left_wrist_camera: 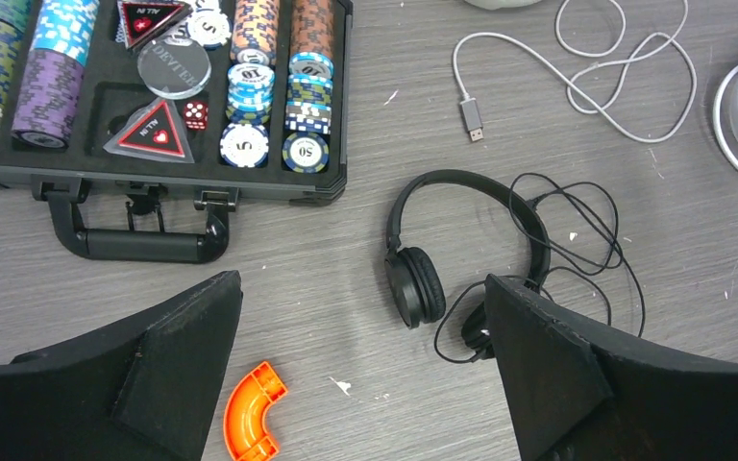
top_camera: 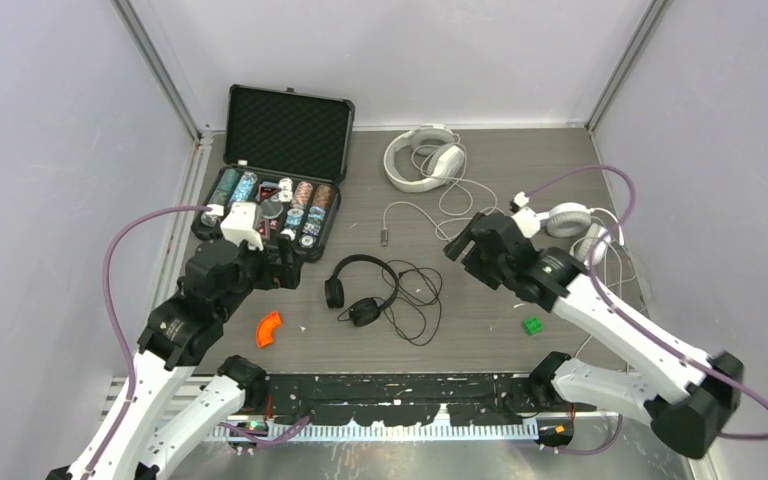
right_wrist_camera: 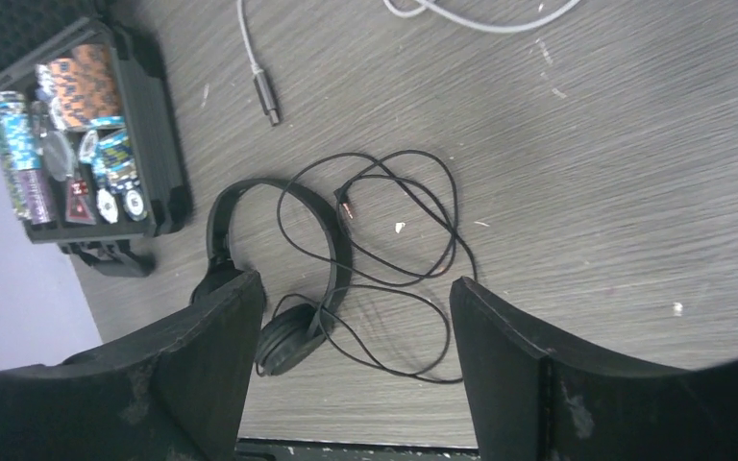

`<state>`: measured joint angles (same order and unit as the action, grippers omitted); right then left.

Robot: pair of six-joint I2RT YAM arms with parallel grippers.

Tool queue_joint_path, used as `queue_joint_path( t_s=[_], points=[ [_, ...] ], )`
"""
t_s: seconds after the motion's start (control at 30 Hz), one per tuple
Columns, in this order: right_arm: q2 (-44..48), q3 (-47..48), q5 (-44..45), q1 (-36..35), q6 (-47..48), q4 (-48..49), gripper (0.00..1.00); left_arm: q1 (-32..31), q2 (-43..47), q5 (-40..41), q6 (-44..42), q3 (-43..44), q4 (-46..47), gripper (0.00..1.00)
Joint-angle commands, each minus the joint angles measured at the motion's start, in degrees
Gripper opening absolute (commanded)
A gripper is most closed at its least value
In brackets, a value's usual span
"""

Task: Wrap the headphones
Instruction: Pick up the headphones from the center of the board.

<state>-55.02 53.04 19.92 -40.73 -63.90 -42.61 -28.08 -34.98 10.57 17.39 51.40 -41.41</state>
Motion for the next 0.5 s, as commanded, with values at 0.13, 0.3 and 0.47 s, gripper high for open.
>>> queue_joint_path(
  t_s=[0.13, 0.3, 0.47],
  points=[
    [-21.40, 4.86, -5.72, -2.45, -9.12, 11.47, 0.62, -0.14, 0.09, 2.16, -0.94, -0.18, 1.97, 1.00],
    [-29.71, 8.14, -5.72, -7.20, -14.58, 12.45, 0.57, -0.14, 0.48, 2.42, -0.96, -0.31, 2.08, 0.99],
    [-35.00, 9.84, -6.43, -11.86, -20.12, 14.41, 0.56, -0.14, 0.53, 3.44, -1.13, 0.06, 1.69, 0.98]
  ],
)
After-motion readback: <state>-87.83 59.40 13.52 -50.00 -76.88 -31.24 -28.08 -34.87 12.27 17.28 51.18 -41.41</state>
